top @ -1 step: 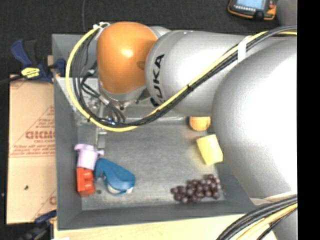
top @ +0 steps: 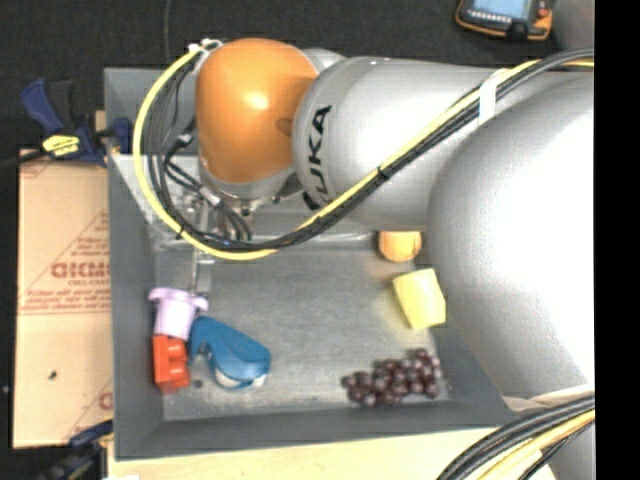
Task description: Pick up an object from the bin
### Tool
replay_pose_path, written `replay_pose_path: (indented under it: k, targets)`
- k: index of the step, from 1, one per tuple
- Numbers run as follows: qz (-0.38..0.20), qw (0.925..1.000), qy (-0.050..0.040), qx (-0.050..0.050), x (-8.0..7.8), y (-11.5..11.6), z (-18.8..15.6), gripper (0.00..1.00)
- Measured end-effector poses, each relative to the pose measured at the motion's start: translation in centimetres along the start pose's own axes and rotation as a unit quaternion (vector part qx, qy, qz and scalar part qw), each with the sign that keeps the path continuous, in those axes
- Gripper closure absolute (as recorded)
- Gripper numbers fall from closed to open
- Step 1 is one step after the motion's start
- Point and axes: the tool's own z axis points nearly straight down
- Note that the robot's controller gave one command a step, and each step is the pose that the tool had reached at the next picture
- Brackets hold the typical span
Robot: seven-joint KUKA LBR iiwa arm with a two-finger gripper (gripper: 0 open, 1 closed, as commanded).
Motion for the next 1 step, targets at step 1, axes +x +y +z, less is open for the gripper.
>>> replay_pose_path:
  k: [1]
  targets:
    - [0.050, 0.9987, -0.0005, -0.006, 7.72, -4.57, 12.00, 0.00]
